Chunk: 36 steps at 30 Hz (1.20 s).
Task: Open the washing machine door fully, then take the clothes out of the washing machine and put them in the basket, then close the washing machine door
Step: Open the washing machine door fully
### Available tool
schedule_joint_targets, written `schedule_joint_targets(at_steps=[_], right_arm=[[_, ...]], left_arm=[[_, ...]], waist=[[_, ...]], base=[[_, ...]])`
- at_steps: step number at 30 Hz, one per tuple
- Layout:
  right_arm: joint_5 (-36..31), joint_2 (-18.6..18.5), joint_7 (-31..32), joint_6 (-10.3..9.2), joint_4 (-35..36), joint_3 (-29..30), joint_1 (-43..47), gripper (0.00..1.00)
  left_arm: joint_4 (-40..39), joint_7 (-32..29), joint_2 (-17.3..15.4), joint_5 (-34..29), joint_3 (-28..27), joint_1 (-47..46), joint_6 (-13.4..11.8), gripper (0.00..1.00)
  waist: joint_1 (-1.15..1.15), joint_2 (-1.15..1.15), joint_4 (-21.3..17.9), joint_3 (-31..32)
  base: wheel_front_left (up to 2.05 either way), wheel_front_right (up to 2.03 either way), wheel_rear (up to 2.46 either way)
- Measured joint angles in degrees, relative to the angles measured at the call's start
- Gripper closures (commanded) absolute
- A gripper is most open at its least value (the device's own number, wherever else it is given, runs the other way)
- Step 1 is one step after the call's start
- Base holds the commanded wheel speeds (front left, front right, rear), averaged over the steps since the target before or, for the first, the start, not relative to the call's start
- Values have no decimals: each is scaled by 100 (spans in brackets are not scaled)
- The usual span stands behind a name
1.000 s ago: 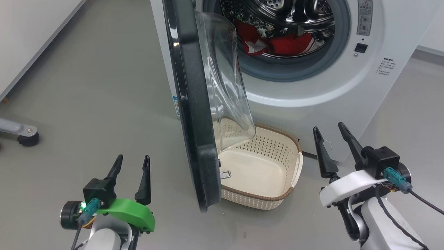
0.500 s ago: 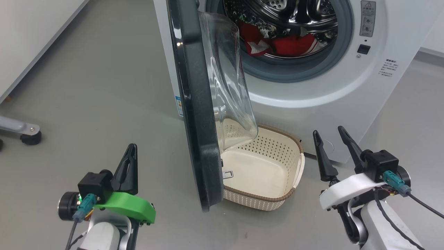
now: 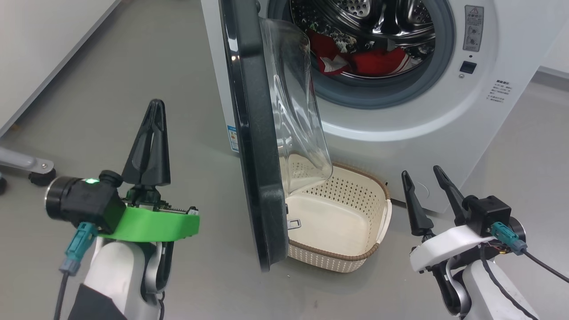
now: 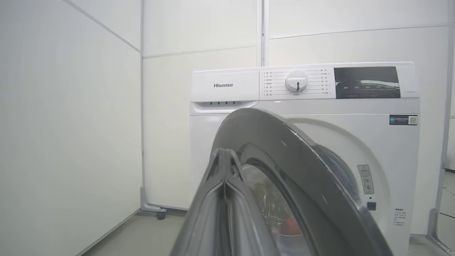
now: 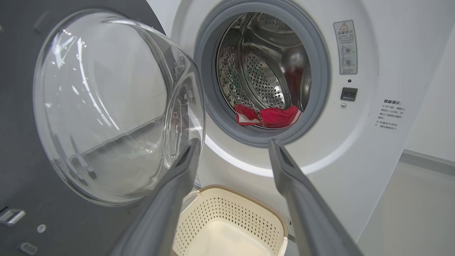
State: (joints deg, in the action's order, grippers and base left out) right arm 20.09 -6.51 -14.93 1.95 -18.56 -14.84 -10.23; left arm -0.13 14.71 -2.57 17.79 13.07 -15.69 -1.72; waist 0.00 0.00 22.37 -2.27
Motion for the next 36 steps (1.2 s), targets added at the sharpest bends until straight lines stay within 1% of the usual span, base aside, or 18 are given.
schedule_joint_targets(at_steps=[4,7,10,17,19,24,31,36], right_arm=[[-19,38,0,51,-24,29,17,0],[-59,68,0,56,-52,47,21,0],[-74,85,0,101,-73,74,25,0],[-135,119,0,151,-110,140,68,0],[-165,129,0,152,-135,154,109,0],[-168,165,0,178,-175,178,139,0],[-223,211,0,221,-198,198,139,0],[-272,230,0,253,-215,204,137,0]], left_arm=[[-566,4,0,-125,53,-97,67,100],[-839,7,2,-132,210,-107,156,100],[-1049,7,2,-132,403,-107,225,100],[-1446,7,1,-132,1081,-103,556,100],[-1546,7,1,-131,1317,-101,612,100],[-1639,-145,-2,-84,1920,-37,715,100],[-1488,-636,-20,143,2591,298,759,100],[-1324,-899,-24,244,2777,491,759,100]], waist=[[0,0,-11,20],[0,0,-29,37],[0,0,-51,54],[0,0,-104,79],[0,0,-114,87],[0,0,-140,101],[0,0,-190,62],[0,0,-232,-3]], base=[[0,0,0],[0,0,0],[0,0,0],[0,0,0],[0,0,0],[0,0,0],[0,0,0],[0,0,0]])
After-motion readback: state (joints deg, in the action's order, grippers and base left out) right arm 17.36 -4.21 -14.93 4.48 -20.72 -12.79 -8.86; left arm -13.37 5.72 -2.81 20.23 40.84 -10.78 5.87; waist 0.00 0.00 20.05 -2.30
